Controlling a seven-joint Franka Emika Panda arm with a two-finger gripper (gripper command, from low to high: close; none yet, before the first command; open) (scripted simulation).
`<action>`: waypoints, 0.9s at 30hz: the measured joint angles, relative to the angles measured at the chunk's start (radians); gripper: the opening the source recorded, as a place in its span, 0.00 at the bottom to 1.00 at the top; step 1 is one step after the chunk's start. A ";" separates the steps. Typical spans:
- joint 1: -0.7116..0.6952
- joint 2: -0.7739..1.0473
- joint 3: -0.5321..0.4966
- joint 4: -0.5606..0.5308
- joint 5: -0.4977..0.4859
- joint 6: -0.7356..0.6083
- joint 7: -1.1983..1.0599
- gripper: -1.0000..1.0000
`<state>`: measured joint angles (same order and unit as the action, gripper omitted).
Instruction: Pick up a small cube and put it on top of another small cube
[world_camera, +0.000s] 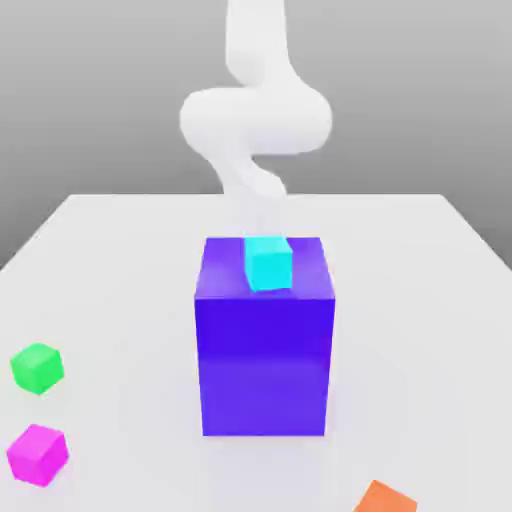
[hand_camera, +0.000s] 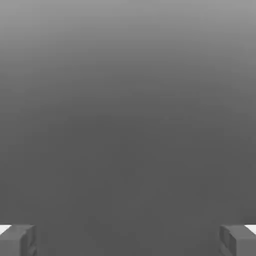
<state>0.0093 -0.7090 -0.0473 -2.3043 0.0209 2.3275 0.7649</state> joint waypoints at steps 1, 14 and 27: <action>0.004 0.039 -0.021 -0.002 0.009 0.012 -0.015 0.50; 0.009 0.513 -0.239 -0.024 0.168 0.154 -0.234 0.50; -0.130 0.971 -0.316 -0.049 0.268 0.304 -0.410 0.50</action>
<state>-0.1204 0.2621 -0.3636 -2.3532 0.2893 2.6316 0.3549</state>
